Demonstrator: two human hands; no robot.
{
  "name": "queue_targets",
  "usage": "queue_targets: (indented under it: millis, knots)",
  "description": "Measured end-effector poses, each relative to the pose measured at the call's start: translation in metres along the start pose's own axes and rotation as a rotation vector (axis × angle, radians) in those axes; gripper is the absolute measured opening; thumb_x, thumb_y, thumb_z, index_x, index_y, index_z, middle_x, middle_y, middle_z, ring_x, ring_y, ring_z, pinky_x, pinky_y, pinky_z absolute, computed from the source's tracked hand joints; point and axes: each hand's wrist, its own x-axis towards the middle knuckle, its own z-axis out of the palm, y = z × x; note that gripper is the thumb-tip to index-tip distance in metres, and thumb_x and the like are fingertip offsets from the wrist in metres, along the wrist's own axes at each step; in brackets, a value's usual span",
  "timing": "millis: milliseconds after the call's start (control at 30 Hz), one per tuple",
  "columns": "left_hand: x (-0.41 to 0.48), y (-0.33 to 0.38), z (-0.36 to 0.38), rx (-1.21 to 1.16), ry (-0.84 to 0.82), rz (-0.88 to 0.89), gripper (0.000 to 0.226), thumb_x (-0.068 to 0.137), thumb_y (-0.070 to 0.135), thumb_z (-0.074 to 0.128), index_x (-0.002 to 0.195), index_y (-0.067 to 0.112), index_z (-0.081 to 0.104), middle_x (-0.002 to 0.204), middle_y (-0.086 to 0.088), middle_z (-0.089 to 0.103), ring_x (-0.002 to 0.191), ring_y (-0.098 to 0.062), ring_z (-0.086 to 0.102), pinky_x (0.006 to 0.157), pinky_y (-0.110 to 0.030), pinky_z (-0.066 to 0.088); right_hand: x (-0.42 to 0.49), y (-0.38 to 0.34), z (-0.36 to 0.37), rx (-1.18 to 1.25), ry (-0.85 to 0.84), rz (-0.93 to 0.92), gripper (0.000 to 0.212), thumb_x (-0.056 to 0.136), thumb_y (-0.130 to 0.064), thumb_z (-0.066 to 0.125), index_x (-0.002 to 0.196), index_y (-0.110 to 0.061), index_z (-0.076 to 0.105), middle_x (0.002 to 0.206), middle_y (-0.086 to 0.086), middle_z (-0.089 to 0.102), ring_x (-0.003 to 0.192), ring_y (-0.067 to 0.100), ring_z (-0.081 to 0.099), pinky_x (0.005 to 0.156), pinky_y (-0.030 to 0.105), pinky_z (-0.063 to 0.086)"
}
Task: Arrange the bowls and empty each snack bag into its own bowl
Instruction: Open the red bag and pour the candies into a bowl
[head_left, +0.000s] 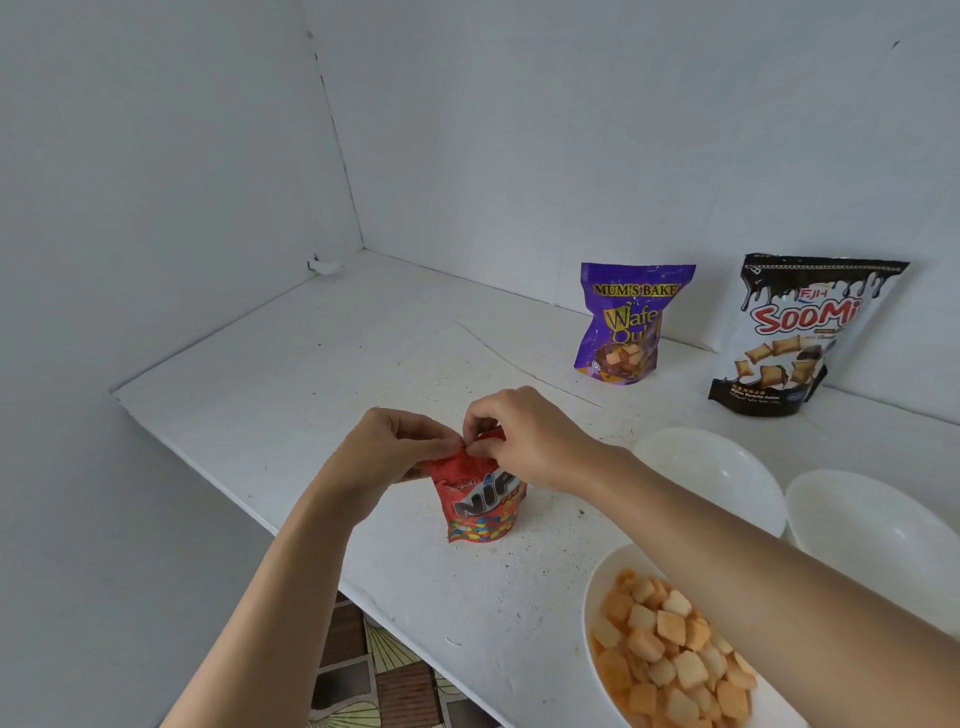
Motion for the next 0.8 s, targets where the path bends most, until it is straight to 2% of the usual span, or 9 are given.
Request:
queue_targets:
  millis: [67,200,333,433,533,633,733,800]
  knots:
    - [0.002,0.005,-0.005,-0.053,-0.104,-0.081,0.009,0.088,0.006,0.072,0.087,0.008,0.081,0.098,-0.012,0.078,0.092,-0.025,0.073,0.091,-0.038,0.057,-0.002,0.000,-0.001,-0.009,0.004,-0.040,0.003,0.088,-0.015,0.075,0.087,-0.018,0.073,0.096,-0.007,0.066,0.095,0.015,0.064,0.091,0.042,0.055]
    - [0.003,0.002,-0.004,-0.205,-0.225,-0.178,0.017,0.092,0.001,0.065,0.086,0.014,0.075,0.095,-0.011,0.072,0.081,-0.021,0.069,0.072,-0.029,0.055,-0.006,0.003,-0.007,-0.058,0.029,-0.098,0.007,0.084,-0.024,0.079,0.083,-0.024,0.072,0.097,-0.016,0.055,0.101,0.007,0.050,0.098,0.042,0.043]
    - [0.001,0.001,0.002,-0.208,-0.243,-0.110,0.019,0.091,-0.002,0.065,0.082,0.011,0.075,0.093,-0.013,0.073,0.085,-0.024,0.069,0.077,-0.034,0.055,-0.009,0.005,-0.004,-0.157,0.066,-0.098,0.009,0.083,-0.030,0.079,0.084,-0.032,0.070,0.099,-0.019,0.054,0.105,0.002,0.037,0.095,0.037,0.028]
    - [-0.002,0.004,0.003,-0.162,-0.257,-0.082,0.017,0.090,-0.005,0.065,0.085,0.007,0.076,0.097,-0.018,0.074,0.090,-0.026,0.071,0.081,-0.036,0.059,-0.010,0.005,-0.003,-0.183,0.104,-0.077,0.008,0.082,-0.033,0.079,0.085,-0.032,0.072,0.100,-0.019,0.052,0.111,0.005,0.037,0.096,0.038,0.024]
    - [-0.003,0.006,0.005,-0.056,-0.212,-0.044,0.016,0.090,-0.008,0.065,0.089,0.004,0.075,0.089,-0.019,0.074,0.089,-0.028,0.071,0.091,-0.043,0.059,-0.013,0.006,-0.007,-0.192,0.090,-0.076,0.007,0.083,-0.033,0.078,0.085,-0.031,0.072,0.100,-0.020,0.049,0.112,0.006,0.036,0.091,0.036,0.022]
    - [0.000,0.010,0.012,0.056,-0.100,-0.020,0.023,0.092,-0.004,0.062,0.078,0.006,0.078,0.086,-0.016,0.077,0.089,-0.028,0.073,0.091,-0.042,0.060,-0.016,0.005,-0.015,-0.194,0.063,-0.099,0.012,0.085,-0.030,0.077,0.082,-0.034,0.066,0.099,-0.021,0.049,0.109,0.003,0.034,0.087,0.034,0.019]
    - [0.001,0.015,0.017,0.167,0.003,-0.015,0.021,0.092,0.002,0.065,0.079,0.009,0.081,0.085,-0.011,0.079,0.087,-0.026,0.076,0.087,-0.037,0.062,-0.020,0.009,-0.025,-0.163,-0.010,-0.097,0.009,0.089,-0.027,0.074,0.086,-0.028,0.066,0.099,-0.021,0.057,0.113,0.006,0.038,0.094,0.040,0.027]
    - [0.001,0.019,0.019,0.289,0.028,-0.014,0.026,0.091,0.004,0.064,0.080,0.018,0.084,0.083,-0.006,0.079,0.080,-0.018,0.076,0.088,-0.035,0.060,-0.025,0.013,-0.027,-0.141,-0.053,-0.088,0.007,0.091,-0.026,0.072,0.092,-0.027,0.065,0.099,-0.018,0.062,0.112,0.005,0.041,0.099,0.044,0.029]
